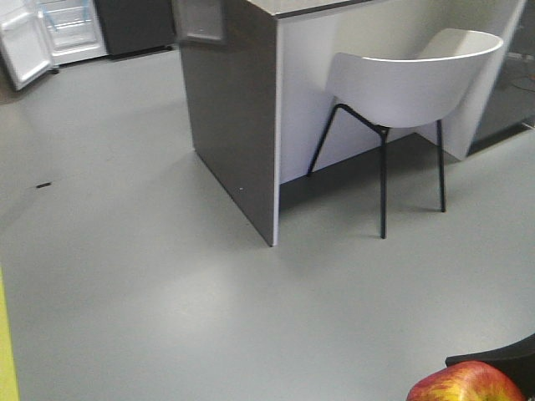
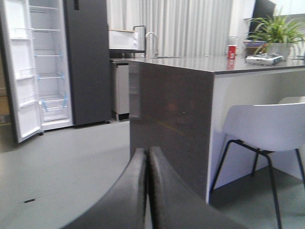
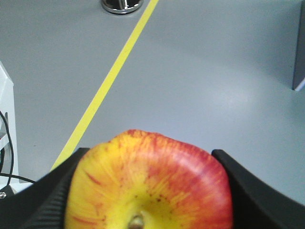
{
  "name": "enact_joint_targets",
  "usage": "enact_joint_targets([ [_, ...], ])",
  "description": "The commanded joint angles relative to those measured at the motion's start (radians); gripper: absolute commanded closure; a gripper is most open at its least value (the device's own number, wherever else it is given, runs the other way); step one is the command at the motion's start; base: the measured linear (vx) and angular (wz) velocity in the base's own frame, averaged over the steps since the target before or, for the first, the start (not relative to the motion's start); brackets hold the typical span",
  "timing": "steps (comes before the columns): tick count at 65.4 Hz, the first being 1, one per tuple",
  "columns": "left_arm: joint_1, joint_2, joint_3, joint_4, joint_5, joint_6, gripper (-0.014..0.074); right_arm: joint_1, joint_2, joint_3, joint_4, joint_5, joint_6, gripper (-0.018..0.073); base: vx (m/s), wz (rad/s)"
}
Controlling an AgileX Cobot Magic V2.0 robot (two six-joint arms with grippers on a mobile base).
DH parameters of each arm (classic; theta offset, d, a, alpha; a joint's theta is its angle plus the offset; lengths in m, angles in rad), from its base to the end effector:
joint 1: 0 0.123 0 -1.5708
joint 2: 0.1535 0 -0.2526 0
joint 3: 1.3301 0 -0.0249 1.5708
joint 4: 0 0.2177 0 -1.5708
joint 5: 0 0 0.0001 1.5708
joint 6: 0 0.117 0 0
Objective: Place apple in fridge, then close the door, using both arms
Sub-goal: 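Drive the base away from the counter holding the apple in right gripper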
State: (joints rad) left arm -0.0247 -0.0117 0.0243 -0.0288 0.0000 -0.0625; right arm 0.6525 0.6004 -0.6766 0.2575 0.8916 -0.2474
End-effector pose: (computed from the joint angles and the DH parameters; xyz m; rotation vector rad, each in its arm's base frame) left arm 0.0818 -0.0020 0.2084 -0.0498 1.4961 -0.0935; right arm 0.0760 0.0873 0.2809 -0.9332 2.1251 0.5208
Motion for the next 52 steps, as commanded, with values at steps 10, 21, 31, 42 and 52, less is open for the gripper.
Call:
enact_joint_targets([
  [10,-0.006,-0.015,0.028,-0.004,-0.075,-0.002,0.0602,0.0,-0.001,-0.026,0.013,-0.062,-0.006,0.0391,0.02,0.34],
  [21,-0.006,-0.015,0.028,-0.004,-0.075,-0.002,0.0602,0.0,-0.001,-0.026,0.013,-0.062,-0.006,0.0391,0.05,0.35],
  [31,-0.006,-0.015,0.028,-0.004,-0.075,-0.002,0.0602,0.0,-0.001,-0.026,0.013,-0.062,-0.006,0.0391,0.08,0.35],
  [42,-0.006,-0.015,0.028,-0.004,-0.075,-0.002,0.0602,0.0,-0.001,-0.026,0.013,-0.062,-0.006,0.0391,0.1,0.38],
  [52,-0.006,-0.015,0.028,-0.004,-0.075,-0.002,0.0602,0.0,-0.001,-0.026,0.013,-0.062,-0.006,0.0391,0.11,0.4],
])
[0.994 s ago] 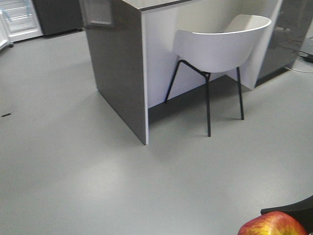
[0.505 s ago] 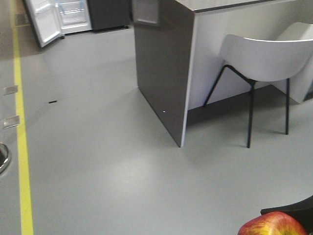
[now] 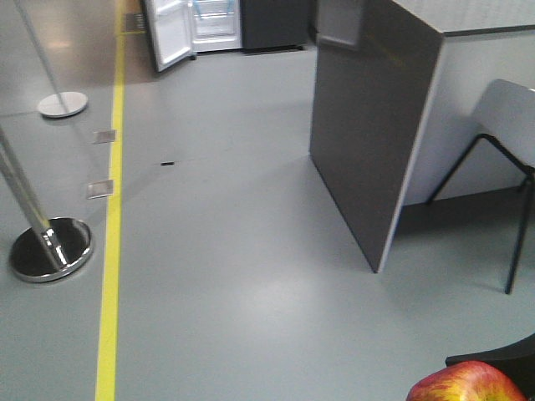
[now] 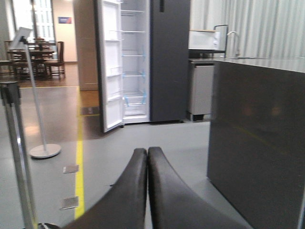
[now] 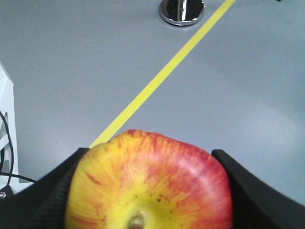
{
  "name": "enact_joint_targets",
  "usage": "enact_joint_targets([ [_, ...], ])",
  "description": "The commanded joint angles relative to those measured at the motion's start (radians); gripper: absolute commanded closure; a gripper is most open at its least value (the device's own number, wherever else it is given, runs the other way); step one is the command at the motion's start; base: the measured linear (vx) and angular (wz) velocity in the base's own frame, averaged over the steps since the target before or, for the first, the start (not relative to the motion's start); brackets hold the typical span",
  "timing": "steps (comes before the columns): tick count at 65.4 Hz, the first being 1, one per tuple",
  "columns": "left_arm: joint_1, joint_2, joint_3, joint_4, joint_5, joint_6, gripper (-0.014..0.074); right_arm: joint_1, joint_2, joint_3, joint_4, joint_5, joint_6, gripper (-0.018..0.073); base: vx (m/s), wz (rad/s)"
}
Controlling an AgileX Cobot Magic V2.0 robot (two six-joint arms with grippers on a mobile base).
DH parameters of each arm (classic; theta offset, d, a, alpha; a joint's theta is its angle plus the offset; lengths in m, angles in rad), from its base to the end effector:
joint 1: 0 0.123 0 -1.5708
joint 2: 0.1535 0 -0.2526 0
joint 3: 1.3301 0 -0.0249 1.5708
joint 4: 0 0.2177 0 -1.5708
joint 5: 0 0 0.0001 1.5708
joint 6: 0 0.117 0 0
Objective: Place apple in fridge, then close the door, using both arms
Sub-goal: 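Drive the base away from the counter holding the apple in right gripper, then drive toward the open refrigerator carrying the apple in right gripper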
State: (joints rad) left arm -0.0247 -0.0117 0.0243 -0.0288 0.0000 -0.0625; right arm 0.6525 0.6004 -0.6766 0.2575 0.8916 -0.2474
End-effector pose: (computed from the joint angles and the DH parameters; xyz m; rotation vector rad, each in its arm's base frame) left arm 0.0818 -0.0020 0.2084 -0.0498 1.4961 -0.0935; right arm 0.0760 0.0873 0.2809 -0.9332 2.1251 0.5208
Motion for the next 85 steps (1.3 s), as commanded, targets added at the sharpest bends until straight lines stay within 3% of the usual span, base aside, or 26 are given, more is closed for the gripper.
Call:
enact_joint_targets([
  [1,-0.006,-0.015,0.028,-0.004,-0.075,-0.002,0.0602,0.0,-0.001,-0.026,0.013,-0.062,-0.006,0.0391,0.11,0.39],
  [42,-0.006,-0.015,0.028,-0.004,-0.075,-0.002,0.0602,0.0,-0.001,-0.026,0.013,-0.062,-0.006,0.0391,0.12,0.25],
  [85,-0.006,-0.015,0.028,-0.004,-0.075,-0.002,0.0602,0.0,-0.001,-0.026,0.013,-0.062,-0.006,0.0391,0.17,0.02],
])
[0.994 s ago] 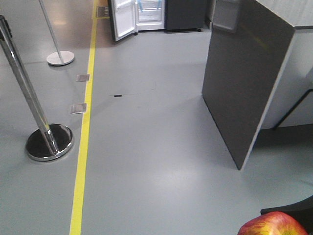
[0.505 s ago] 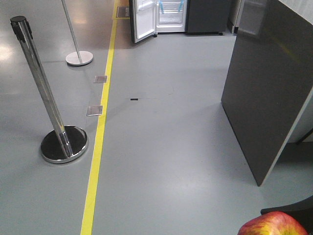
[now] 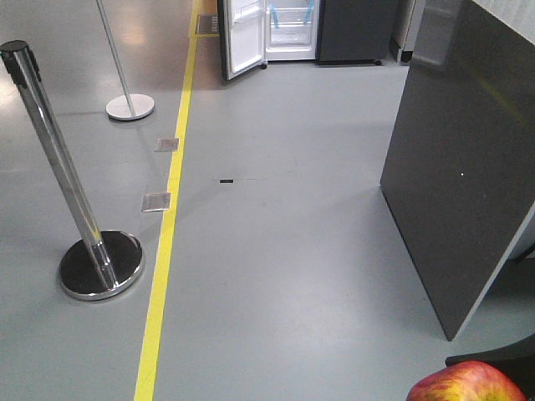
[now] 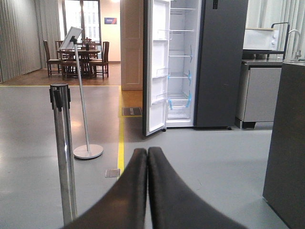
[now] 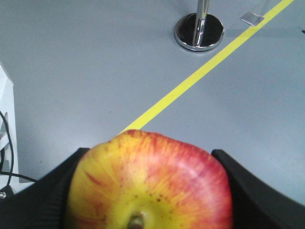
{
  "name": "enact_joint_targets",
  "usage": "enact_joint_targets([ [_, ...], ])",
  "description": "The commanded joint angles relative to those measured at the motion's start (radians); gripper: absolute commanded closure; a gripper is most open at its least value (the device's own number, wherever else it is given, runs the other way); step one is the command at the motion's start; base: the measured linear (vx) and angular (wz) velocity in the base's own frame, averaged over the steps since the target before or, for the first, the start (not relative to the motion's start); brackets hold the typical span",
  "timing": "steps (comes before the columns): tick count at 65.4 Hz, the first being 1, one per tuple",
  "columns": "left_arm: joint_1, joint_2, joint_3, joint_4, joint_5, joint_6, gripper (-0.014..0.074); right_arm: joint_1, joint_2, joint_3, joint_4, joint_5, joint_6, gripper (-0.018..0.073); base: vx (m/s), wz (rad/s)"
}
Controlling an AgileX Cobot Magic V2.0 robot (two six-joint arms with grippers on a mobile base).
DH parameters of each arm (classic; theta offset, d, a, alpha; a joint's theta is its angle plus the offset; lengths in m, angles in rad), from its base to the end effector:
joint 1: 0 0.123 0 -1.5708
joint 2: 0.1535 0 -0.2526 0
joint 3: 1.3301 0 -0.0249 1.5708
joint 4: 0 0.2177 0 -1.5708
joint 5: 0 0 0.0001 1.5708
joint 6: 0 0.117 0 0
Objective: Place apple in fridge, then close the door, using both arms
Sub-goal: 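Drive toward the open refrigerator carrying the apple in right gripper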
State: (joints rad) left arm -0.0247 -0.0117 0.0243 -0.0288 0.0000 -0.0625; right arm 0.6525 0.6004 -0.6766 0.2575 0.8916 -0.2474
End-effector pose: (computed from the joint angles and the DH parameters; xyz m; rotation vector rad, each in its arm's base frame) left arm 0.0818 -0.0020 0.2084 -0.0498 1.4961 -0.0935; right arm 0.0760 0.0873 0.2809 -0.9332 2.1251 0.5208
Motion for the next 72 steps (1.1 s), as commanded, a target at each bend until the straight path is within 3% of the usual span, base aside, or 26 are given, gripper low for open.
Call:
enact_joint_targets([
  [1,-0.006,-0.015,0.028,-0.004,-0.075,-0.002,0.0602,0.0,-0.001,-0.026,0.013,-0.062,-0.006,0.0391,0.18,-0.04],
  [72,-0.006,-0.015,0.028,-0.004,-0.075,-0.002,0.0602,0.0,-0.001,-0.026,0.013,-0.062,-0.006,0.0391,0.21,-0.04],
])
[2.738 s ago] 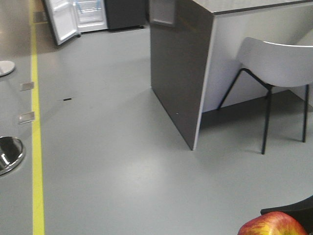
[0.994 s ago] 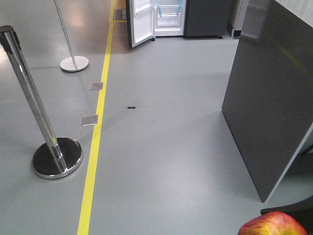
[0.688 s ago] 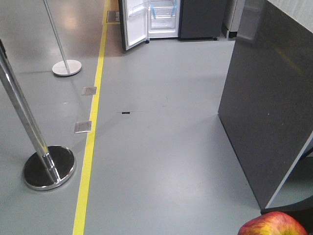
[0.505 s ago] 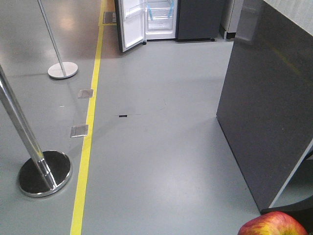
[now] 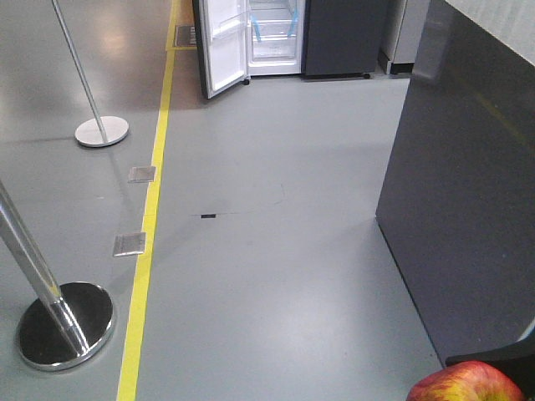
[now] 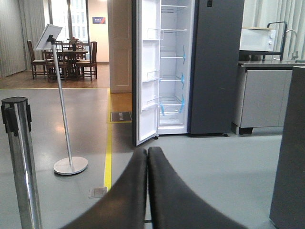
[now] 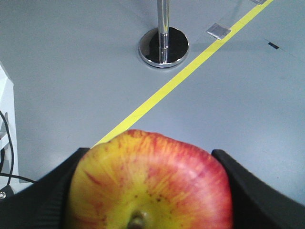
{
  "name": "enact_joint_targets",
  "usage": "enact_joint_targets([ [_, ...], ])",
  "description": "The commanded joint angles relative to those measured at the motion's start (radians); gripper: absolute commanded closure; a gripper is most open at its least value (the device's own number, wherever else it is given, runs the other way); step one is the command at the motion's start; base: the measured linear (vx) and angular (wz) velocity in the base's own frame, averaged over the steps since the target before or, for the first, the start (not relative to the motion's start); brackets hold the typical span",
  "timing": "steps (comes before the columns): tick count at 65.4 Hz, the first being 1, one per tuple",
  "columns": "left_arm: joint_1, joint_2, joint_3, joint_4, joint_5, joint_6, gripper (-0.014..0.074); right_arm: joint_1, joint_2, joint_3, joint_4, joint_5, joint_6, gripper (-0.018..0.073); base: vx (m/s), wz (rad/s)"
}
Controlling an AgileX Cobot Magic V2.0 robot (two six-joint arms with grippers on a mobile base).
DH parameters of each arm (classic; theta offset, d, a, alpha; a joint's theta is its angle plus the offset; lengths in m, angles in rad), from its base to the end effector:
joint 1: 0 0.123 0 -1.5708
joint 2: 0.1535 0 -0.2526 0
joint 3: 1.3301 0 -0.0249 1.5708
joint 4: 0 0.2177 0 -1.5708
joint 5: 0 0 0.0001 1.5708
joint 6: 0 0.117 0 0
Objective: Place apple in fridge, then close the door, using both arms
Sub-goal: 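Drive toward the open refrigerator carrying the apple in right gripper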
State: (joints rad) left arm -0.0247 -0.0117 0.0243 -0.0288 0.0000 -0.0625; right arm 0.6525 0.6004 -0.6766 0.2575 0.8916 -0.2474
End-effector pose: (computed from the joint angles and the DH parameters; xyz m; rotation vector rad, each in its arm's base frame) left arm 0.0818 -0.0020 0.2084 -0.0498 1.4961 -0.0935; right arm 0.0760 0.0873 0.2809 -0.9332 2.1251 0.5208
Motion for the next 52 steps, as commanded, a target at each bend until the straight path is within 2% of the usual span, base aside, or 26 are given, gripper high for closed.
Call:
enact_joint_targets([
  [1,-0.006,-0.015,0.028,-0.004,-0.075,-0.002,0.0602,0.0,-0.001,-0.026,0.013,-0.062,-0.006,0.0391,0.24,0.06],
  [52,-0.006,-0.015,0.028,-0.004,-0.075,-0.002,0.0602,0.0,-0.001,-0.026,0.013,-0.061,-0.006,0.0391,0.27,0.03],
])
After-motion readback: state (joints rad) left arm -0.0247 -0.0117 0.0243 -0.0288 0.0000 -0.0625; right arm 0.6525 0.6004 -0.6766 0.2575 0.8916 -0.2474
